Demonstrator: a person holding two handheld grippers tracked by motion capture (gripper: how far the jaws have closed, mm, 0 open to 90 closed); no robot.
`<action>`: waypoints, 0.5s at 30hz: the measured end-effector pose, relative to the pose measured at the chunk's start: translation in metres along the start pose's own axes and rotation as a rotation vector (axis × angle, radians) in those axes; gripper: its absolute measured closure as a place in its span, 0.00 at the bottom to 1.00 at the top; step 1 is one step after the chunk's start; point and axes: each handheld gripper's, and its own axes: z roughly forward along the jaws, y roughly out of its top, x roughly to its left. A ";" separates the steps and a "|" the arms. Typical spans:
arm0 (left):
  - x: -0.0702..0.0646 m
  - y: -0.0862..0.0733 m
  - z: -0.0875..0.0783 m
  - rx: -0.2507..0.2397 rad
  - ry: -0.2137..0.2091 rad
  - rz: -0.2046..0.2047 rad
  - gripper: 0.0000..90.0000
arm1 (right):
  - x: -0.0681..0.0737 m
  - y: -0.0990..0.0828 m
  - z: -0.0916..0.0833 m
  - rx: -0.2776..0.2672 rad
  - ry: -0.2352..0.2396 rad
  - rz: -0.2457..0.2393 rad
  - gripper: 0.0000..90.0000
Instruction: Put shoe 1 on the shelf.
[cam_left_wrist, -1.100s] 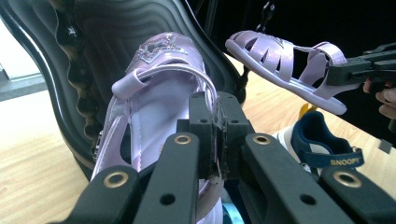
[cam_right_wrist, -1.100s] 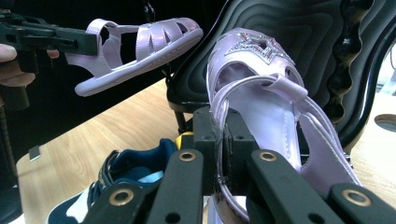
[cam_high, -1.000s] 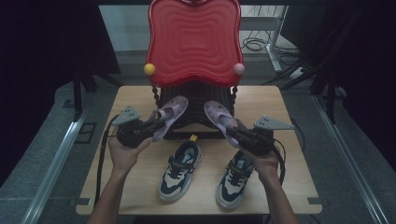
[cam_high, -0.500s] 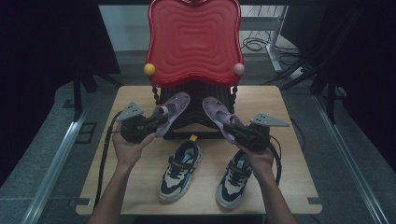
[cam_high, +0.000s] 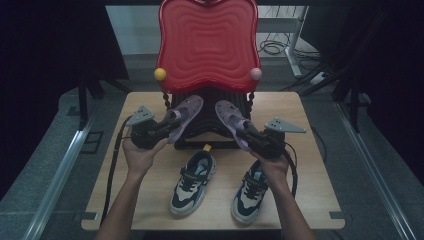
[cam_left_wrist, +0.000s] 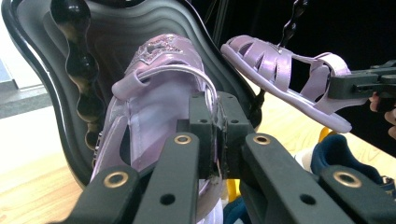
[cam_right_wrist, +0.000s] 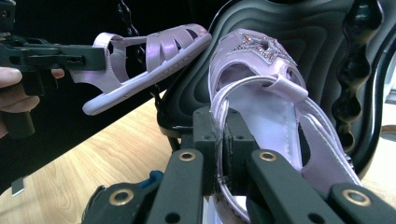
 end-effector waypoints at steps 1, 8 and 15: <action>0.000 0.001 0.001 0.000 -0.001 0.000 0.96 | 0.000 0.000 0.001 0.000 0.001 0.001 0.96; 0.001 0.008 0.008 -0.001 0.003 0.005 0.96 | 0.002 0.003 0.007 -0.010 -0.010 0.007 0.96; 0.005 0.010 0.016 0.004 0.015 0.003 0.96 | 0.002 0.008 0.013 -0.020 -0.018 0.016 0.96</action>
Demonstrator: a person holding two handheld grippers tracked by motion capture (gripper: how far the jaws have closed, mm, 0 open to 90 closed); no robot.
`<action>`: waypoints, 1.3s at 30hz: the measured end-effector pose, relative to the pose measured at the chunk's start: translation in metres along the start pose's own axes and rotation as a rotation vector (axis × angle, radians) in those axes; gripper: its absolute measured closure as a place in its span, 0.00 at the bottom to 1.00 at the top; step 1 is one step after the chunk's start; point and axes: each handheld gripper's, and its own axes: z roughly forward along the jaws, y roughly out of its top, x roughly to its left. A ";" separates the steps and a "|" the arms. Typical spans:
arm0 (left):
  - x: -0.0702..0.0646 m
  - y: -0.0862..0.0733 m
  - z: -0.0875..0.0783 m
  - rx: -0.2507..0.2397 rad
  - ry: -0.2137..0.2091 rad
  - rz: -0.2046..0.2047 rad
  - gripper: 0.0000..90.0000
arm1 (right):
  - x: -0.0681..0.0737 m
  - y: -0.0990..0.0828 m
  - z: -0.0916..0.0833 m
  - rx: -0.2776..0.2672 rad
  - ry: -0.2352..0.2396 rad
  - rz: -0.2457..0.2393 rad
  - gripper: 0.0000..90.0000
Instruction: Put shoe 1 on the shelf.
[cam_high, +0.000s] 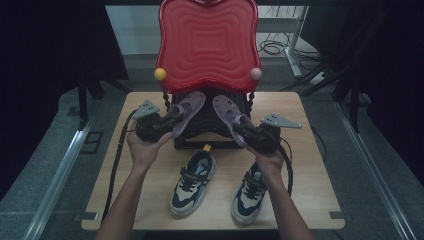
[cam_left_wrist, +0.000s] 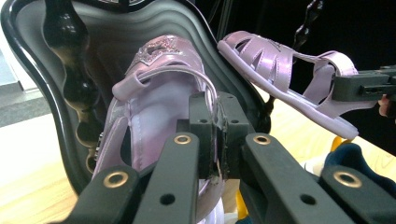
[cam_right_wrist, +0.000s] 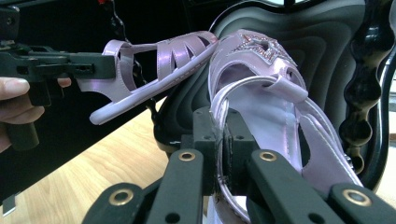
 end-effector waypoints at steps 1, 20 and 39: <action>0.000 0.000 0.000 0.000 0.000 0.000 0.96 | 0.000 0.000 0.000 0.000 0.000 0.000 0.96; 0.001 0.005 0.014 -0.040 0.002 -0.029 0.96 | -0.001 0.008 0.015 -0.017 -0.037 0.022 0.96; 0.004 0.007 0.027 -0.060 0.023 -0.038 0.96 | -0.003 0.014 0.031 -0.036 -0.070 0.038 0.96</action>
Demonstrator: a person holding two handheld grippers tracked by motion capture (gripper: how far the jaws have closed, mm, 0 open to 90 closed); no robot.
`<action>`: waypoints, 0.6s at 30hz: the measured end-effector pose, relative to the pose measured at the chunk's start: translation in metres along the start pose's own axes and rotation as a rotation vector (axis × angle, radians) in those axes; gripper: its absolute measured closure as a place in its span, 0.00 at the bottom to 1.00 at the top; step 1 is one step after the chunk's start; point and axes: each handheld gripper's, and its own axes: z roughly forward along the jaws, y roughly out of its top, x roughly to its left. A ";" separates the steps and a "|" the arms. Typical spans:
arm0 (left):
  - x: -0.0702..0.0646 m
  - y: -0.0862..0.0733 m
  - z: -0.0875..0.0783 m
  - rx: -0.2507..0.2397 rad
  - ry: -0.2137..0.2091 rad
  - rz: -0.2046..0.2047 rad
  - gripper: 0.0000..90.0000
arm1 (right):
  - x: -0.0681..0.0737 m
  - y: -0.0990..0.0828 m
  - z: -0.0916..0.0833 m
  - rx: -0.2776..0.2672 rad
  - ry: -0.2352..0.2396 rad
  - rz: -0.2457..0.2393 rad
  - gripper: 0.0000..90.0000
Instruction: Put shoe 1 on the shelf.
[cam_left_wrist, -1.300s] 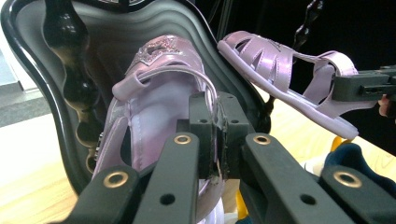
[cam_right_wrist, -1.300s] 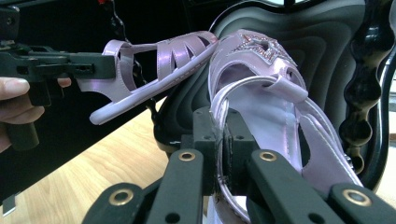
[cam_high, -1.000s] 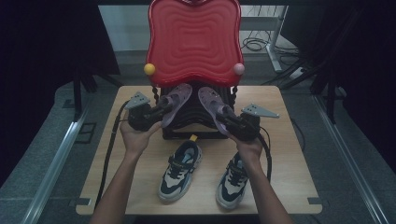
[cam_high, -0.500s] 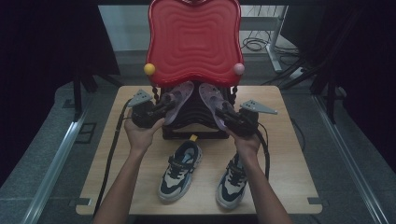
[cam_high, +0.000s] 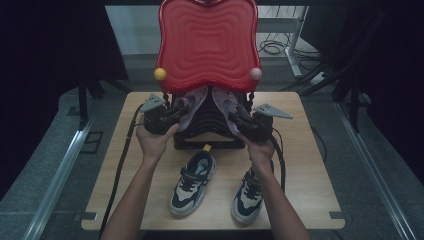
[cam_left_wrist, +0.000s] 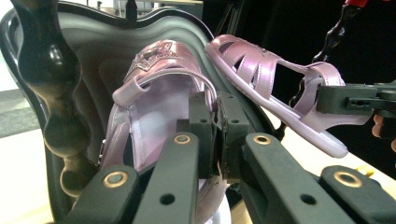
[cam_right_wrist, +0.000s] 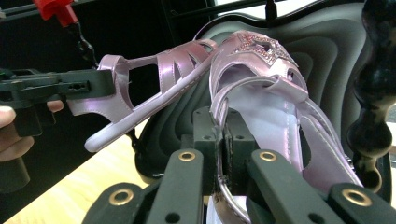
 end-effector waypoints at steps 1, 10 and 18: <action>0.000 0.000 0.002 -0.003 0.003 -0.001 0.96 | 0.000 0.000 0.002 -0.004 -0.005 0.004 0.96; 0.001 0.000 0.009 -0.020 0.026 0.008 0.96 | -0.002 0.001 0.013 -0.011 -0.035 0.015 0.96; 0.002 0.000 0.018 -0.035 0.041 0.016 0.96 | -0.004 0.000 0.022 -0.019 -0.053 0.024 0.96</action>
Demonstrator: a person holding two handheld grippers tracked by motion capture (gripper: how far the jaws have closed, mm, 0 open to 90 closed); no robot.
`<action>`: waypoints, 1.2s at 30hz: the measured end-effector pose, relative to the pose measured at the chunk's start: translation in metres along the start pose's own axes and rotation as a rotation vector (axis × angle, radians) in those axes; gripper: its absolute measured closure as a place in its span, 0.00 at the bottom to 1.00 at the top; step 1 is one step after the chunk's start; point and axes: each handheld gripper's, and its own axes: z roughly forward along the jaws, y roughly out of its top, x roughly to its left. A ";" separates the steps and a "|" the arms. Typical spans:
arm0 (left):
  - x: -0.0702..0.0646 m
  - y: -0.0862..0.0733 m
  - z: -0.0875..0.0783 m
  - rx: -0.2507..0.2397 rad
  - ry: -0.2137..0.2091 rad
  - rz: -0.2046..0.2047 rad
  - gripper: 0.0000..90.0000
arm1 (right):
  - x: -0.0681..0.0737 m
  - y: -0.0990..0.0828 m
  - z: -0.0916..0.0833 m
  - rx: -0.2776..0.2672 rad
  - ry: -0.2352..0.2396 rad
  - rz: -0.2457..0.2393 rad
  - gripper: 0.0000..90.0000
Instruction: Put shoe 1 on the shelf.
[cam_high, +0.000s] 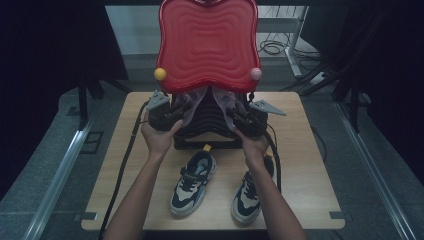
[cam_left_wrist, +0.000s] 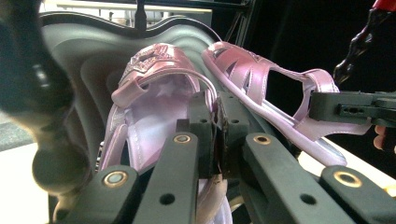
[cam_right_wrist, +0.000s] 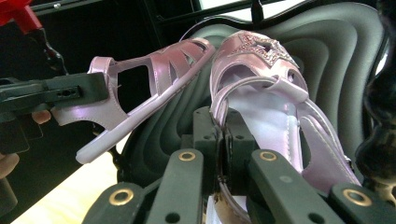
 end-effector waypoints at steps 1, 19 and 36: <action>0.001 -0.001 0.002 -0.003 0.003 0.001 0.96 | 0.000 0.000 0.002 -0.002 -0.005 0.000 0.96; 0.007 -0.009 0.020 -0.028 0.049 0.008 0.96 | 0.002 -0.005 0.025 -0.013 -0.062 -0.027 0.96; 0.007 -0.013 0.028 -0.082 0.086 0.019 0.96 | 0.010 -0.005 0.051 -0.031 -0.134 -0.108 0.96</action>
